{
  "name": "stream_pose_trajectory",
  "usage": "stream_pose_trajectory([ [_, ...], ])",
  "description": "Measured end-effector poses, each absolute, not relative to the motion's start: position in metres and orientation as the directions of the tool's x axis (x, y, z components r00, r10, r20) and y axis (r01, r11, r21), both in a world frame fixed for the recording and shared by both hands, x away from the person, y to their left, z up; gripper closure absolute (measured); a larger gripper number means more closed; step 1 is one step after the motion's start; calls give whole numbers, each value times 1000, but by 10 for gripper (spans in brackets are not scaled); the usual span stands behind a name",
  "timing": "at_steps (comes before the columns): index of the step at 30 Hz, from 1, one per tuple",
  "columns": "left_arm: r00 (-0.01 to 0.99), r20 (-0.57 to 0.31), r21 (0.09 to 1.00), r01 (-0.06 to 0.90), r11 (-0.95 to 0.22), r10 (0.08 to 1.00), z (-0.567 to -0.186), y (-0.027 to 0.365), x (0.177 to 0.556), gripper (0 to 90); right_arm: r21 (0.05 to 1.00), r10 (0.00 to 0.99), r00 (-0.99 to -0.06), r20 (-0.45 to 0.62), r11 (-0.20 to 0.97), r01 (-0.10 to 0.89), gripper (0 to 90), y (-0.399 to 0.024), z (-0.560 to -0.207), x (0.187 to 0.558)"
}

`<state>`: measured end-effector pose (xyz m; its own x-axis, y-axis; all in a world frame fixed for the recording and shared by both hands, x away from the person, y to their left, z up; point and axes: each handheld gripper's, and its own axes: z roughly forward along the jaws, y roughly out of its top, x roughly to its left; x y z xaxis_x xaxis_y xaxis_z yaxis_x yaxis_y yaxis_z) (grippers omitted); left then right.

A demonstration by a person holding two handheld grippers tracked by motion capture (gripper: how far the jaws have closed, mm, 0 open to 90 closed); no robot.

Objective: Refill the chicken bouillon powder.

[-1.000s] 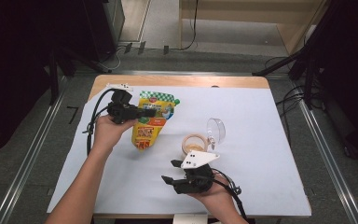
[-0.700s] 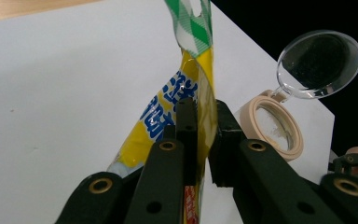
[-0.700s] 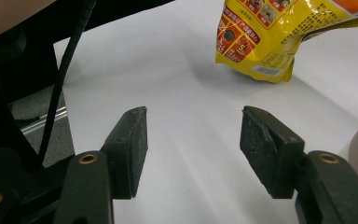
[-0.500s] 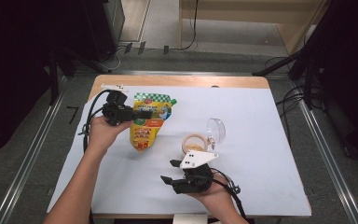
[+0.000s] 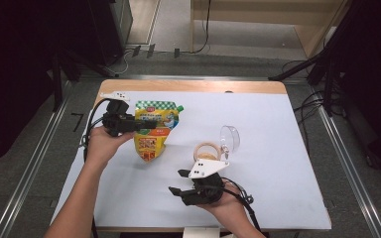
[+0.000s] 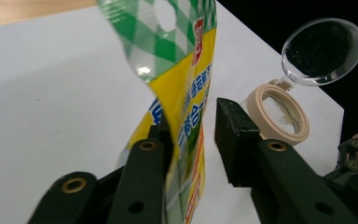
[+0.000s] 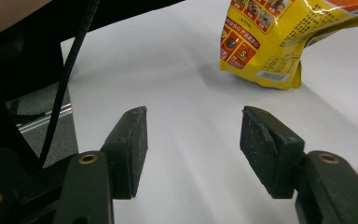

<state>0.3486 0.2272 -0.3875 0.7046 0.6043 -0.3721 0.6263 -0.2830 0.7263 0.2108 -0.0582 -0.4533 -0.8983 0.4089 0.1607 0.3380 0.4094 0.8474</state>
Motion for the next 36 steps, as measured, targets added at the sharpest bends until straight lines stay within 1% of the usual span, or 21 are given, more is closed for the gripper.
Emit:
stream_pose_trajectory([
  [2, 704, -376, 734, 623, -270, 602, -386, 231, 348, 707, 847, 407, -899, 160, 411, 337, 428, -58, -453, 211],
  [3, 708, -388, 740, 621, -258, 590, -385, 234, 347, 693, 848, 405, -901, 157, 412, 333, 428, -58, -453, 211],
  [11, 693, -396, 738, 631, -241, 602, -380, 245, 345, 652, 847, 404, -901, 157, 414, 333, 428, -58, -453, 212],
  [14, 692, -391, 734, 632, -249, 607, -377, 246, 344, 620, 843, 409, -898, 164, 414, 343, 429, -58, -452, 212],
  [16, 699, -372, 738, 622, -262, 611, -372, 246, 342, 599, 843, 412, -896, 166, 412, 347, 428, -59, -452, 213],
  [24, 712, -352, 734, 613, -293, 607, -363, 247, 338, 480, 839, 430, -886, 174, 406, 362, 429, -67, -446, 217],
  [36, 704, -332, 741, 607, -288, 628, -348, 260, 332, 443, 836, 464, -870, 164, 402, 373, 432, -91, -437, 220],
])
